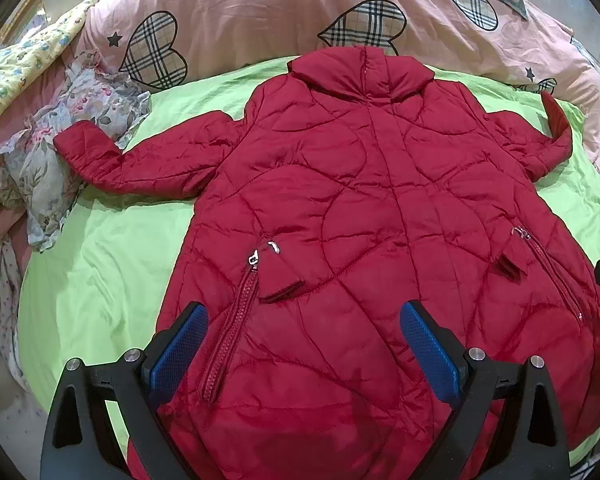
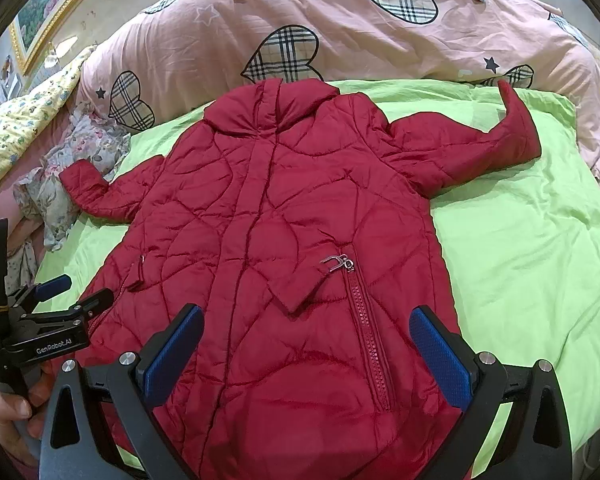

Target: Fold large clothes

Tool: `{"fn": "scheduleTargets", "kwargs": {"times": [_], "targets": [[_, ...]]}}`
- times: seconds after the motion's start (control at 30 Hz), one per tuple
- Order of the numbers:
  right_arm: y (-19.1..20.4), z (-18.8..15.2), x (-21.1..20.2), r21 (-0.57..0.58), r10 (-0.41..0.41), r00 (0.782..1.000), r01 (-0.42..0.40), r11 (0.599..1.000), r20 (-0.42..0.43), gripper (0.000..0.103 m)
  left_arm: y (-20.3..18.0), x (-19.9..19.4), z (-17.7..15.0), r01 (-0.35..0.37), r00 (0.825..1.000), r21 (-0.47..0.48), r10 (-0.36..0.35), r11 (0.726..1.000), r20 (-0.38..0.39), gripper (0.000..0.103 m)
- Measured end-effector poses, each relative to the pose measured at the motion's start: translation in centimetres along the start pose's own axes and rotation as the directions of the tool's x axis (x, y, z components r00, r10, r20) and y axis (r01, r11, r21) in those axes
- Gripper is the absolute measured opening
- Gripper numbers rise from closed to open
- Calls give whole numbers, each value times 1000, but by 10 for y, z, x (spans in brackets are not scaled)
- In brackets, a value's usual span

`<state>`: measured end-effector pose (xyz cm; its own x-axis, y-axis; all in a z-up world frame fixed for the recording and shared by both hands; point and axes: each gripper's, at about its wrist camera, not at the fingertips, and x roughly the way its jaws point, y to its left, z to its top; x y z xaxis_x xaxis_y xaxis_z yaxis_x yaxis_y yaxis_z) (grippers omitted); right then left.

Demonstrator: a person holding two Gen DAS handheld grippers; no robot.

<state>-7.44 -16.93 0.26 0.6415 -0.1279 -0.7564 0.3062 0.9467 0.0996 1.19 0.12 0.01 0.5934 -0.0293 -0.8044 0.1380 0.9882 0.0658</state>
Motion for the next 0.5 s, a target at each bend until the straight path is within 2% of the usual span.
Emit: {"fn": "scheduleTargets", "kwargs": {"times": [0.23,0.5], "targets": [[-3,1,0,7,4,1000,-4,1000,2,103,1,0,2,8,1000,-7,-8,1000,21,98],[-4,3,0,8,8,1000,-8,1000,6,103,0,4,4,-17,1000,14,17,1000,-22,98]]}}
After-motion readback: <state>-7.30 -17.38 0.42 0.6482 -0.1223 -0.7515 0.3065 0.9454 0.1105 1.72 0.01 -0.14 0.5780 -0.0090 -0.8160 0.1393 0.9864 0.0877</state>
